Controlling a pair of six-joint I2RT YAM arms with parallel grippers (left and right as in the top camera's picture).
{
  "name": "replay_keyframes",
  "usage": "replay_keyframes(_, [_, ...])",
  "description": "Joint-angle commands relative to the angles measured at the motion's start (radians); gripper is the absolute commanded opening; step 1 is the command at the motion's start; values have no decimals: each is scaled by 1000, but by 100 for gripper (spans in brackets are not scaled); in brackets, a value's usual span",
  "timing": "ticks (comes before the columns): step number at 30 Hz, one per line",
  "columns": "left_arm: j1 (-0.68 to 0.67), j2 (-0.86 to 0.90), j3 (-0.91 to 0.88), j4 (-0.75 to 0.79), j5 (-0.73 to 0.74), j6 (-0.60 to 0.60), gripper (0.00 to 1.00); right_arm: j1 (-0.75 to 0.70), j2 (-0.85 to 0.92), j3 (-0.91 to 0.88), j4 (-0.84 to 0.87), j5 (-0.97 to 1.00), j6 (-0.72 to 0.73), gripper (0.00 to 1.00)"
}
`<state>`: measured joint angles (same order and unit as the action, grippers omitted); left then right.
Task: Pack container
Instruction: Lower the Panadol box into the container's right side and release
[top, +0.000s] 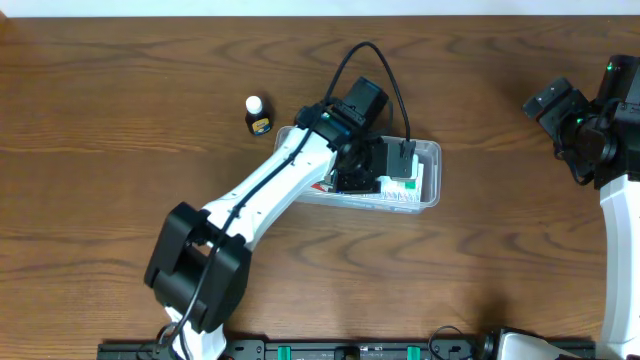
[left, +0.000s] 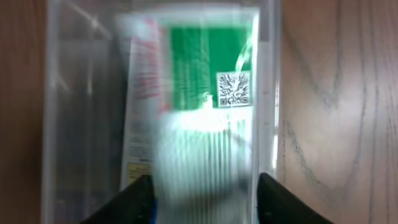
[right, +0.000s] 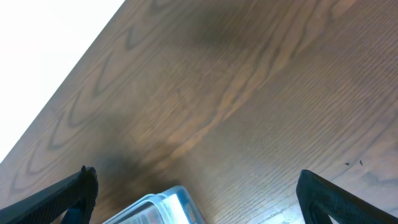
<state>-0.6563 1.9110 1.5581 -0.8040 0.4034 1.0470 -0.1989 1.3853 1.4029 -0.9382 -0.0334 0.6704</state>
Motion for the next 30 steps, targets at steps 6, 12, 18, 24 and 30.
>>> replay_keyframes(6, [2,30,2,43,-34,14,62,-6,2,1,0,6,9,99])
replay_keyframes(12, [3,-23,26,77,-34,-93,73,-6,2,1,-1,6,9,99])
replay_keyframes(18, [48,-204,61,73,-103,-407,98,-6,2,1,-1,6,9,99])
replay_keyframes(24, [286,-329,61,-8,-427,-985,98,-6,2,1,-1,6,9,99])
replay_keyframes(30, [529,-325,47,-194,-216,-1150,98,-6,2,1,-1,6,9,99])
